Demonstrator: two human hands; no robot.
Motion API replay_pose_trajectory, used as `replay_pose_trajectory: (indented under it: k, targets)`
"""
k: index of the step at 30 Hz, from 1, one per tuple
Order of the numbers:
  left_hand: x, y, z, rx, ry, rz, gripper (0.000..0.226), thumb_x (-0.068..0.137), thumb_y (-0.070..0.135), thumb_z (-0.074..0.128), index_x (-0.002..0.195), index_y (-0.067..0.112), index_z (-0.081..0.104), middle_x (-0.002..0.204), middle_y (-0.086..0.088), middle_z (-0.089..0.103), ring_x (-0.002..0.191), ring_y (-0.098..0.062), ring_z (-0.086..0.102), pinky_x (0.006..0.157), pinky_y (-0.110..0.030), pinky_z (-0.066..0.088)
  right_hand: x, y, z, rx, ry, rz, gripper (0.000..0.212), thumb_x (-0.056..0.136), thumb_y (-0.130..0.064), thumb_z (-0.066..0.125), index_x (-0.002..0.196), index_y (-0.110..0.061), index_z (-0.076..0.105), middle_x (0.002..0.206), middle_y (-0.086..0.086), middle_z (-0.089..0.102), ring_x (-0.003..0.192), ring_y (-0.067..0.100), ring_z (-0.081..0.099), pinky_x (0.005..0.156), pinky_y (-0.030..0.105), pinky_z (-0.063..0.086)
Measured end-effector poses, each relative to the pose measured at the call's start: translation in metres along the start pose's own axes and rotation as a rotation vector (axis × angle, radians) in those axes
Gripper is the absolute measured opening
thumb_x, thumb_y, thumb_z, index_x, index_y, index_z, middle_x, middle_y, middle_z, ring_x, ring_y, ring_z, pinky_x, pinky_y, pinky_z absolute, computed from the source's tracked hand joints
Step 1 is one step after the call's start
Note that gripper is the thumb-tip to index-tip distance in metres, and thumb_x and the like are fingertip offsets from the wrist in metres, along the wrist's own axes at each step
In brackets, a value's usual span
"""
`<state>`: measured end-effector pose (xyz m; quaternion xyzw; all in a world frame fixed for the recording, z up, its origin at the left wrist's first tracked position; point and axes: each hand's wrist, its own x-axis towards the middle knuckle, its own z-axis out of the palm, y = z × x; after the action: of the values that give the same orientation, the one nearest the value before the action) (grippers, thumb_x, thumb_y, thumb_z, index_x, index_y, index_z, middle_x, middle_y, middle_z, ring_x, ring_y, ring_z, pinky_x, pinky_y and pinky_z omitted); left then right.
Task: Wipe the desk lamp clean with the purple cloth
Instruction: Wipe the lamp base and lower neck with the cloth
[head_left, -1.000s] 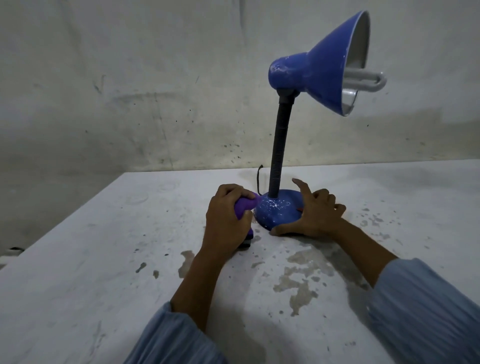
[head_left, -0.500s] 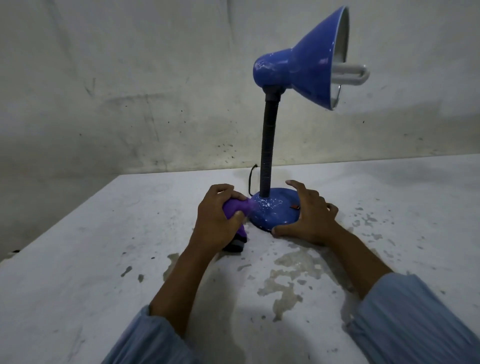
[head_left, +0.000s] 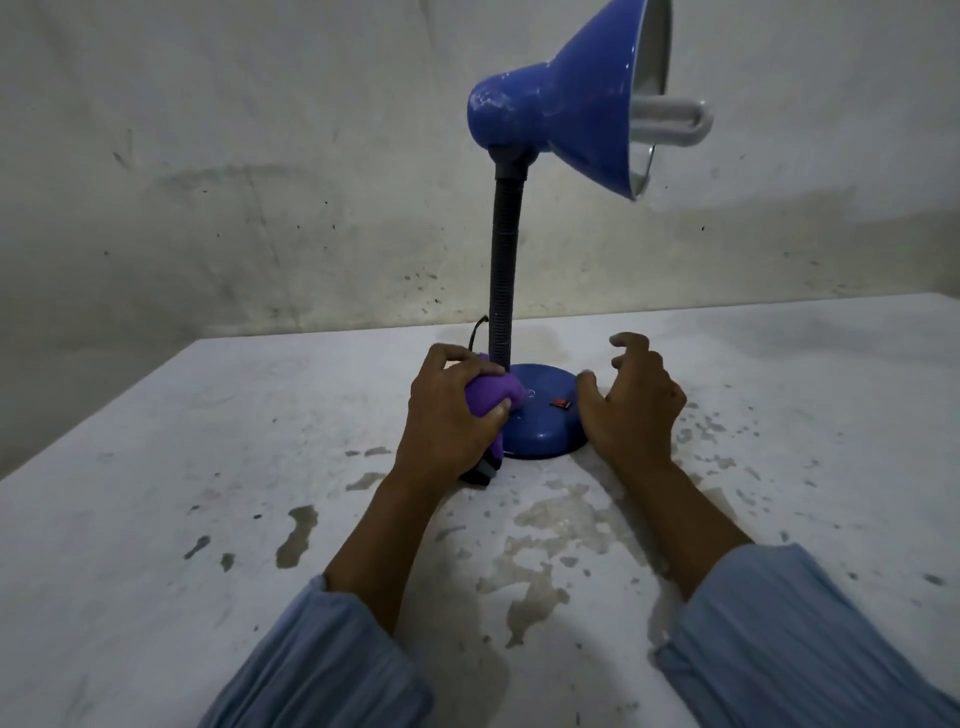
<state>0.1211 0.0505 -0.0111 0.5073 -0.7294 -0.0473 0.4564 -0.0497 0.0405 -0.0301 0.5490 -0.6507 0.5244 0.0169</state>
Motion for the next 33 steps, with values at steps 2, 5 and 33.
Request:
replay_pose_trajectory:
  k: [2, 5, 33]
  targets:
    - [-0.001, 0.003, 0.001, 0.007, 0.016, 0.044, 0.039, 0.07, 0.018, 0.078, 0.106, 0.014, 0.064, 0.117, -0.003, 0.048, 0.098, -0.004, 0.042, 0.079, 0.003, 0.032, 0.001, -0.001, 0.0, -0.006, -0.02, 0.003, 0.042, 0.083, -0.022, 0.059, 0.122, -0.013, 0.046, 0.108, 0.011, 0.058, 0.103, 0.029, 0.054, 0.099, 0.043, 0.029]
    - [-0.002, 0.008, 0.002, 0.042, -0.039, 0.098, 0.036, 0.07, 0.016, 0.077, 0.105, 0.014, 0.066, 0.116, -0.004, 0.05, 0.099, -0.005, 0.043, 0.086, -0.011, 0.035, 0.0, -0.001, 0.001, -0.021, -0.034, -0.004, 0.042, 0.083, -0.023, 0.059, 0.122, -0.013, 0.046, 0.106, 0.011, 0.058, 0.102, 0.029, 0.054, 0.097, 0.042, 0.03]
    - [-0.008, 0.003, -0.019, 0.158, -0.064, -0.31, 0.028, 0.07, 0.029, 0.076, 0.092, 0.022, 0.06, 0.096, 0.005, 0.052, 0.082, -0.008, 0.047, 0.068, -0.014, 0.036, 0.001, 0.003, 0.005, -0.017, -0.07, 0.021, 0.041, 0.082, -0.024, 0.061, 0.119, -0.015, 0.045, 0.101, 0.006, 0.061, 0.096, 0.025, 0.057, 0.098, 0.044, 0.032]
